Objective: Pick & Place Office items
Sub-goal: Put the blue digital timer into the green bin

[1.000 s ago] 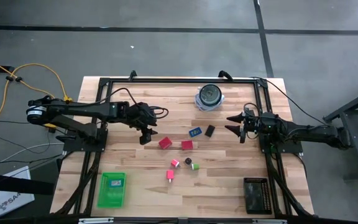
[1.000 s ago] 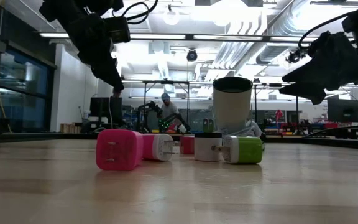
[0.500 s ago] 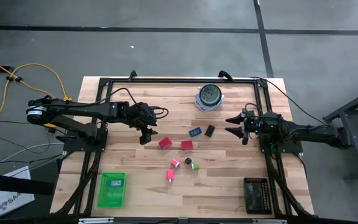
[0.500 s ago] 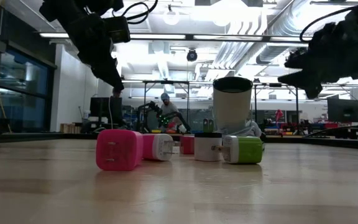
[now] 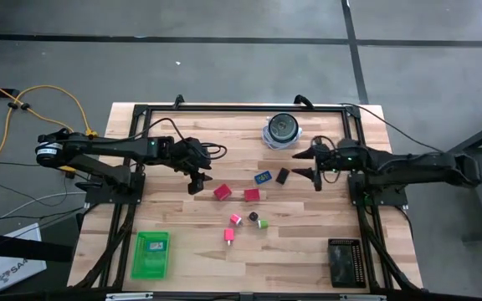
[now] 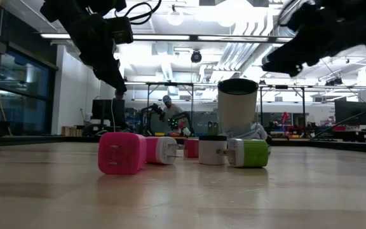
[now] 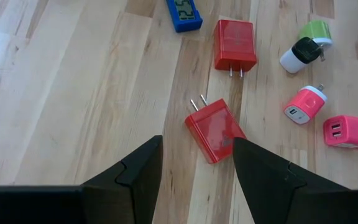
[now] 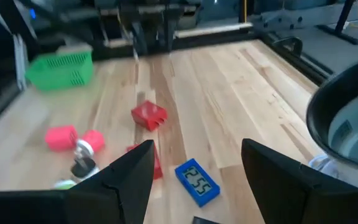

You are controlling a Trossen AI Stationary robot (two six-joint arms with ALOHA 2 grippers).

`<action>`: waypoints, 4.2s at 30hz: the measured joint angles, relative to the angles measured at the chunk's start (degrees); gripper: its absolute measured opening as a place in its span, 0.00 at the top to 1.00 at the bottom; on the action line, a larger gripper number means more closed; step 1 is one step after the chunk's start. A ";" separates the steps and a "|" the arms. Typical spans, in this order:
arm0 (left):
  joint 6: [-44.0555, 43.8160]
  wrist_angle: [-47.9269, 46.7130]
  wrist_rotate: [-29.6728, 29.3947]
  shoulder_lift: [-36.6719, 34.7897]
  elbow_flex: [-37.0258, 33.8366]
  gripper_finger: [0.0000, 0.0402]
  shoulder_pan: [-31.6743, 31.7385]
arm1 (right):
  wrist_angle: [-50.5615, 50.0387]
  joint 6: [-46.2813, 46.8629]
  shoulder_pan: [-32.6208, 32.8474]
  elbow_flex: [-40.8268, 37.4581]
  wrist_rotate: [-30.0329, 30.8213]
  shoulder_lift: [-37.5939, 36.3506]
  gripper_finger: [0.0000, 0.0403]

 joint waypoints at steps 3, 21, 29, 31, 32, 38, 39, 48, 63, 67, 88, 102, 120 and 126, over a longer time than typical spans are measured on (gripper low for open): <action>-0.02 0.00 0.00 0.00 0.00 0.53 0.00 | -2.41 -3.55 0.00 4.28 -0.06 6.56 0.43; 0.00 0.02 0.00 0.00 0.00 0.53 -0.02 | -16.40 -16.47 -0.12 30.57 -3.95 34.22 0.43; 0.01 0.02 0.00 0.00 0.00 0.53 -0.01 | -20.27 -28.59 -0.09 33.25 -4.34 39.84 0.43; 0.02 0.02 0.00 0.00 0.00 0.53 0.00 | -20.26 -31.99 -0.02 33.25 -5.55 40.57 0.43; 0.00 0.02 0.00 0.00 0.00 0.53 -0.02 | -20.16 -33.23 -0.02 33.25 -6.11 40.73 0.43; 0.02 0.02 0.00 0.00 0.00 0.53 -0.01 | -20.05 -29.10 -0.03 33.25 0.12 40.72 0.43; 0.02 0.02 0.00 0.00 0.00 0.53 -0.02 | -20.37 -26.89 -0.10 33.25 1.19 40.72 0.43; 0.02 0.50 0.00 0.00 0.00 0.53 -0.02 | -21.06 -29.12 0.00 33.25 -2.17 42.56 0.43; 0.03 2.31 0.00 0.00 -0.02 0.53 -0.01 | -18.80 -32.24 -0.90 33.23 -5.66 52.59 0.43; 0.02 2.56 -0.02 0.00 -0.02 0.53 0.00 | -19.38 -32.38 -0.90 33.23 -5.74 52.74 0.43; 0.03 2.57 0.00 0.00 -0.02 0.53 0.00 | -20.29 -30.22 -0.92 33.18 -3.89 54.82 0.43; 0.04 3.11 0.00 0.00 -0.02 0.53 0.00 | -18.98 -28.88 -0.56 33.25 -2.79 57.09 0.43; 0.04 3.63 0.00 0.00 -0.02 0.53 0.00 | -19.08 -27.38 -1.01 33.19 -2.35 58.23 0.43; 0.04 3.87 0.00 0.00 -0.02 0.53 -0.02 | -19.28 -25.32 -1.99 33.19 -2.34 58.23 0.43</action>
